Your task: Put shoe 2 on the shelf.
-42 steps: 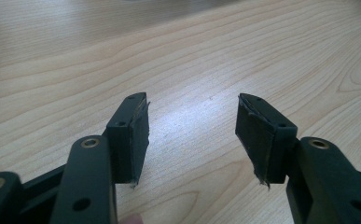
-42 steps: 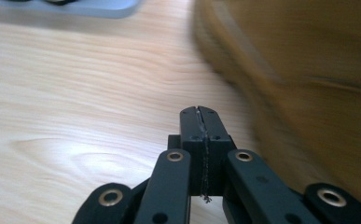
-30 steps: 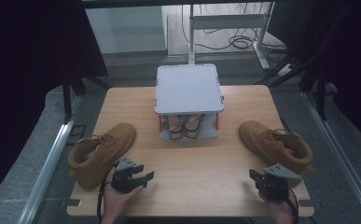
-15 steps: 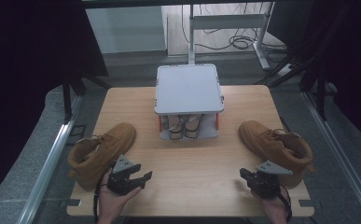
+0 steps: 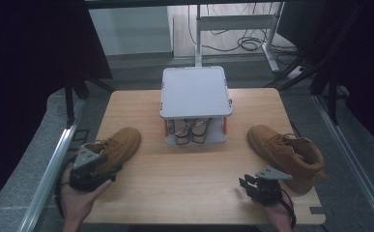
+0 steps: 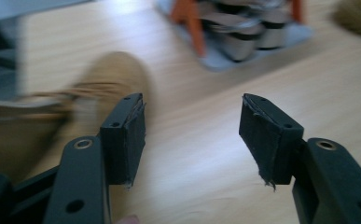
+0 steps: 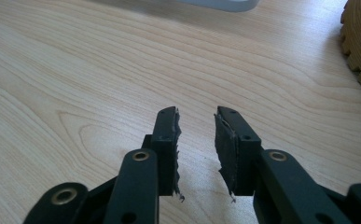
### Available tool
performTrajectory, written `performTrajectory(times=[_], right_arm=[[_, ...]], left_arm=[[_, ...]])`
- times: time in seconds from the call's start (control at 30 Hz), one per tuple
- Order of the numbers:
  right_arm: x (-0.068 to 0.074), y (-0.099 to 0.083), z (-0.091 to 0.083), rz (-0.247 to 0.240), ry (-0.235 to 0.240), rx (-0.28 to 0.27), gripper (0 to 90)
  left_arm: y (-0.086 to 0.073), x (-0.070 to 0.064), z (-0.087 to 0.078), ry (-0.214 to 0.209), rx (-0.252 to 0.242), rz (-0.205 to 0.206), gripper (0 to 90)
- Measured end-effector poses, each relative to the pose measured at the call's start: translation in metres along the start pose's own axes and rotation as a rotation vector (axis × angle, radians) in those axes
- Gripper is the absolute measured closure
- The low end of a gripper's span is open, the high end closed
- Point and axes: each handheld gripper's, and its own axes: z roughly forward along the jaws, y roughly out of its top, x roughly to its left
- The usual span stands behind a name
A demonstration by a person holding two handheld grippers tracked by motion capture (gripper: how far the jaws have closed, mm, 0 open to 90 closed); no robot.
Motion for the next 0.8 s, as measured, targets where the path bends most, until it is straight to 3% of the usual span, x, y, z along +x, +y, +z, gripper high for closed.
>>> performTrajectory(times=[0.2,0.33,0.5,0.8], right_arm=[[0.001,-0.001,0.002,0.001,-0.006,0.005,66.2],[-0.001,0.000,0.000,0.011,-0.014,-0.002,65.2],[-0.003,-0.001,0.000,0.022,-0.021,-0.001,64.9],[-0.003,-0.002,0.001,0.022,-0.025,0.007,64.0]], left_arm=[[0.004,0.045,-0.010,0.072,-0.020,-0.070,38.5],[0.005,0.067,-0.010,0.051,-0.029,-0.101,38.0],[0.004,0.083,-0.007,0.054,-0.003,-0.107,38.6],[0.000,0.105,0.008,0.067,0.100,-0.114,42.4]])
